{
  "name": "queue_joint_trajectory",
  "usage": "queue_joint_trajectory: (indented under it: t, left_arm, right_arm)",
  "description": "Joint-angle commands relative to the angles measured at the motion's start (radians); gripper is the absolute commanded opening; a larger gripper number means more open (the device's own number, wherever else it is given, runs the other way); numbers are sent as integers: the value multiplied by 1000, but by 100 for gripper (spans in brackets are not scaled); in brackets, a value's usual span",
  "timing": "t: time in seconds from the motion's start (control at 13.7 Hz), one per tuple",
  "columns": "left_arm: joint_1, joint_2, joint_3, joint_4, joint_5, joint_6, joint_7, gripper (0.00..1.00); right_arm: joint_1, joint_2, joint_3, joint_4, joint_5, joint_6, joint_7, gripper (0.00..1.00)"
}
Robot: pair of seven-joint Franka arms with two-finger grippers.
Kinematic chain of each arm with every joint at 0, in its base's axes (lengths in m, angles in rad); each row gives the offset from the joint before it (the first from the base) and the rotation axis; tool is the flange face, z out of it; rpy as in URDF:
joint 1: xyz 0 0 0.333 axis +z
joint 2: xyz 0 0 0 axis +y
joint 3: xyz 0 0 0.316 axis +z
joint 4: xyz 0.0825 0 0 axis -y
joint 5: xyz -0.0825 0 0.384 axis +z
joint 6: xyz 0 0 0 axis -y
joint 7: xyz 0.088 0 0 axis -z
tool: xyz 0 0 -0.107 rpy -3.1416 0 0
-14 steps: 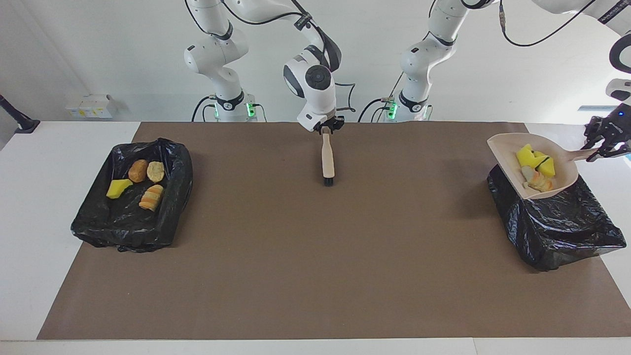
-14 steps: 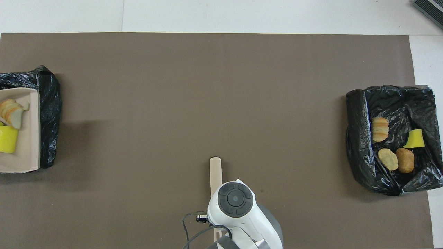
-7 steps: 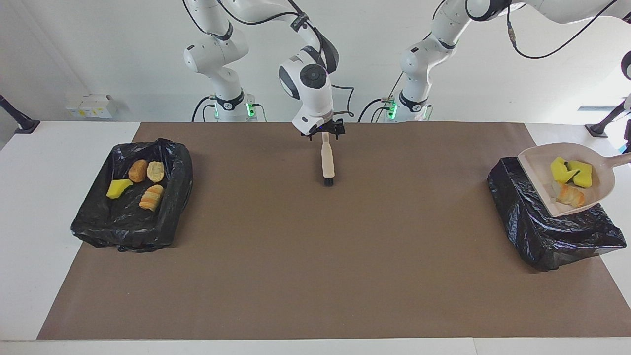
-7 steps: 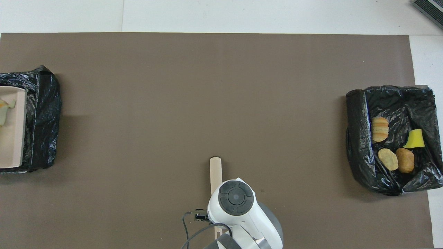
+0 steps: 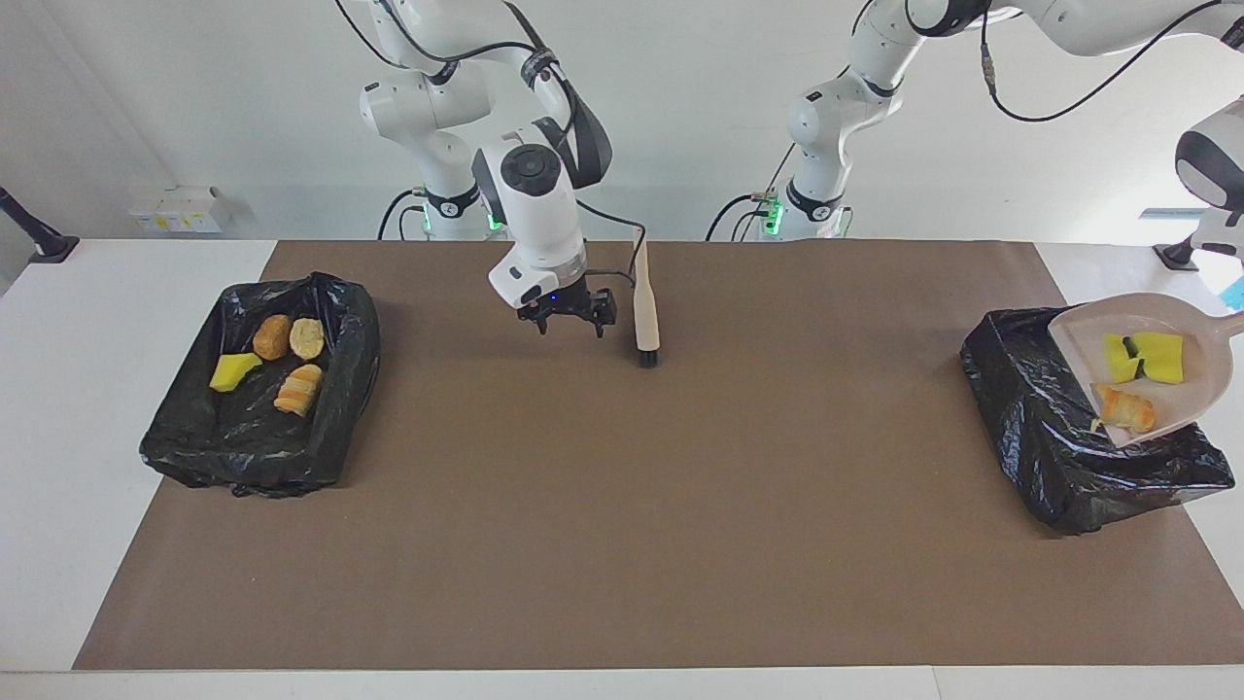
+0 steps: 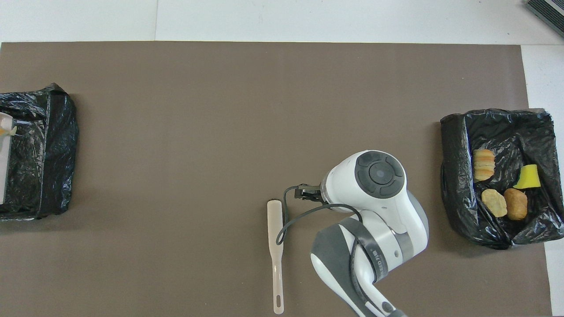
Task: Sweep and dump trash in bin
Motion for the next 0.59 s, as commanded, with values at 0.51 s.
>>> queue_joint_trajectory:
  t: [0.51]
  left_arm:
    - [-49, -165, 8, -158, 318, 26, -152, 0]
  right_arm:
    - [-303, -33, 12, 217, -94, -202, -194, 100]
